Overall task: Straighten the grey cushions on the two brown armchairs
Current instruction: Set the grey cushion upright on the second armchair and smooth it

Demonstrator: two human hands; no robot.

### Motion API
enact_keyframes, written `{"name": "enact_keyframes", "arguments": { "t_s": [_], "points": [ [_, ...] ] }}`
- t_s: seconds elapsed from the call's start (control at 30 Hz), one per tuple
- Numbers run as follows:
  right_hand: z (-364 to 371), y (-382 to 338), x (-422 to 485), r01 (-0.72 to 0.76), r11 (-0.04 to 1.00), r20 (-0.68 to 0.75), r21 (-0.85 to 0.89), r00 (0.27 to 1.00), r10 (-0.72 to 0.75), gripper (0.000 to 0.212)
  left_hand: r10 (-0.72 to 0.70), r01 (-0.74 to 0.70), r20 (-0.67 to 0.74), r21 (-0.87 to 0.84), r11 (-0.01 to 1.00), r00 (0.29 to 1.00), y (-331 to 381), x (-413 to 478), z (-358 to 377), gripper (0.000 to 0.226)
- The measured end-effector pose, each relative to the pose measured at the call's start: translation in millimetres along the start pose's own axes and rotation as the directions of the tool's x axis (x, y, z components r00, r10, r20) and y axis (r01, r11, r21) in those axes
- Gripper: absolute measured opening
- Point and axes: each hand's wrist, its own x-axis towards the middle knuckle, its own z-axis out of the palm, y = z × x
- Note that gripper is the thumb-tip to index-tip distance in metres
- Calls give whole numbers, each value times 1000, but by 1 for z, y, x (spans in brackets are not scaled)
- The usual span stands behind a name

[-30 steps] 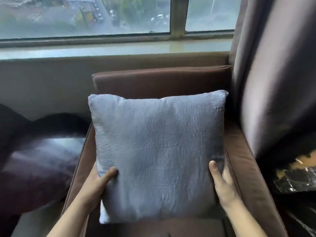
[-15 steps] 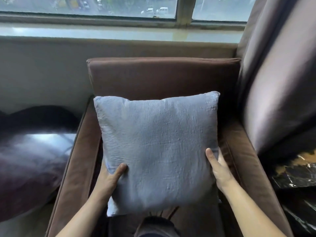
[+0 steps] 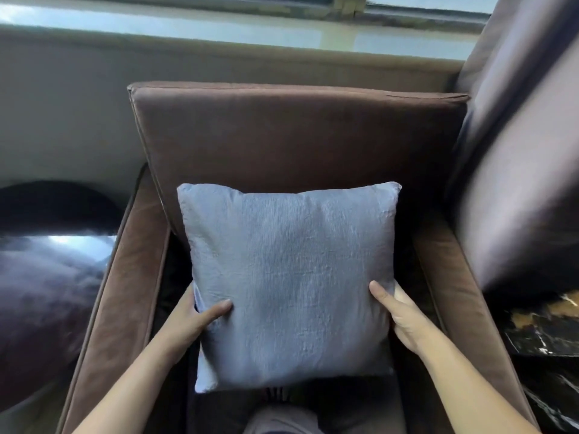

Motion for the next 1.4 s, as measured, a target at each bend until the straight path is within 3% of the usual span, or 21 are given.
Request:
{"name": "enact_keyframes", "arguments": {
  "t_s": [0.23, 0.4, 0.57, 0.7, 0.77, 0.83, 0.9, 1.03, 1.1, 1.17, 1.2, 1.27, 1.33, 1.4],
  "points": [
    [1, 15, 17, -33, 999, -12, -5, 999, 32, 81, -25, 25, 6, 74, 997, 1000, -11, 18, -3, 76],
    [-3, 29, 29, -89, 996, -75, 6, 993, 89, 110, -92, 93, -24, 68, 993, 995, -32, 37, 1, 95],
    [-1, 34, 32, -133, 990, -116, 35, 984, 136, 92, -95, 100, -69, 84, 991, 993, -44, 45, 11, 93],
    [-5, 38, 37, -116, 993, -183, 27, 976, 119, 108, -108, 117, -80, 116, 986, 991, -49, 48, 8, 87],
    [-6, 45, 36, -147, 989, -190, 16, 971, 147, 94, -132, 140, -69, 131, 981, 989, -58, 50, 9, 85],
    [-6, 53, 37, -178, 984, -205, -8, 964, 172, 63, -143, 154, -74, 175, 973, 987, -62, 53, 11, 84],
    [-6, 58, 40, -201, 978, -256, -62, 950, 179, 59, -139, 151, -62, 260, 954, 988, -62, 57, 8, 90],
    [-10, 43, 45, -123, 953, -399, -277, 917, 2, 88, -89, 116, -95, 329, 937, 991, -32, 59, -15, 104],
    [-4, 20, 42, -41, 905, -483, -423, 855, -188, 93, 20, 40, -176, 334, 942, 984, -3, 60, -26, 104],
    [10, -6, 37, 89, 774, -458, -627, 762, -458, 87, 241, -99, -237, 489, 867, 941, 35, 64, -31, 100],
    [21, -20, 36, 159, 670, -382, -725, 717, -583, 83, 394, -193, -216, 607, 771, 893, 55, 68, -30, 95],
    [42, -49, 42, 285, 416, -120, -864, 686, -718, 75, 606, -377, -5, 779, 502, 796, 95, 78, -16, 85],
    [65, -75, 57, 387, 205, 180, -899, 754, -632, 73, 515, -471, 273, 828, 304, 812, 123, 92, 10, 85],
    [87, -94, 78, 461, 66, 395, -885, 817, -419, 82, 268, -514, 472, 851, 111, 840, 134, 110, 35, 90]
  ]
}}
